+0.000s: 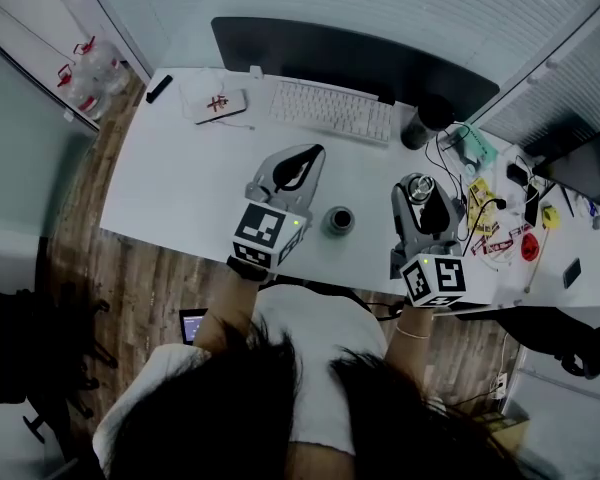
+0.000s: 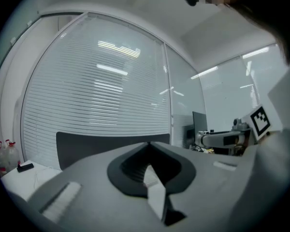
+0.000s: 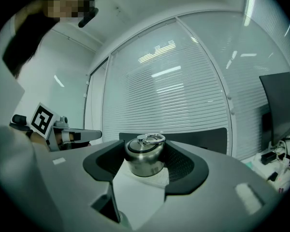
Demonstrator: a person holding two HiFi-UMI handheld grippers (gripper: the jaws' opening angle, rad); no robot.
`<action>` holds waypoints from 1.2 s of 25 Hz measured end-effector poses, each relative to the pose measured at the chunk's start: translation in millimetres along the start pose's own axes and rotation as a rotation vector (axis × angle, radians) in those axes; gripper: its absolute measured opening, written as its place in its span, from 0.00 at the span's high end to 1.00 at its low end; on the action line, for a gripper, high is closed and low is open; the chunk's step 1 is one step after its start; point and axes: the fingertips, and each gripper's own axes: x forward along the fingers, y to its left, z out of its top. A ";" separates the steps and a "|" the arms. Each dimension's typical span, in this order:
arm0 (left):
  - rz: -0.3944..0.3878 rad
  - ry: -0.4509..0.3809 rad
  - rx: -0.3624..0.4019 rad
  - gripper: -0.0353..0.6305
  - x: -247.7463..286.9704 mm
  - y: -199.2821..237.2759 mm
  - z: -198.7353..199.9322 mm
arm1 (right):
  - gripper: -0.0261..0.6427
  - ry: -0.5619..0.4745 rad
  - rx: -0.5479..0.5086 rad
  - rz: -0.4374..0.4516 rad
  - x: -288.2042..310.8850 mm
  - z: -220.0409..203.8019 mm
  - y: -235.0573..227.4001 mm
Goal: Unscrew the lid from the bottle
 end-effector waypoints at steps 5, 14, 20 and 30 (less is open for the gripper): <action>0.001 0.024 -0.019 0.86 -7.6 5.0 -12.9 | 0.58 -0.002 0.039 0.009 -3.6 -0.9 -0.1; -0.012 0.049 -0.028 0.86 -7.2 8.0 -22.2 | 0.58 0.076 0.000 -0.005 -2.8 -23.8 -4.0; -0.021 0.069 -0.032 0.86 -6.4 9.7 -28.6 | 0.58 0.080 0.001 -0.002 1.1 -25.0 -1.1; -0.021 0.094 -0.042 0.86 -4.5 13.8 -38.0 | 0.58 0.092 0.013 -0.017 5.5 -31.4 -3.3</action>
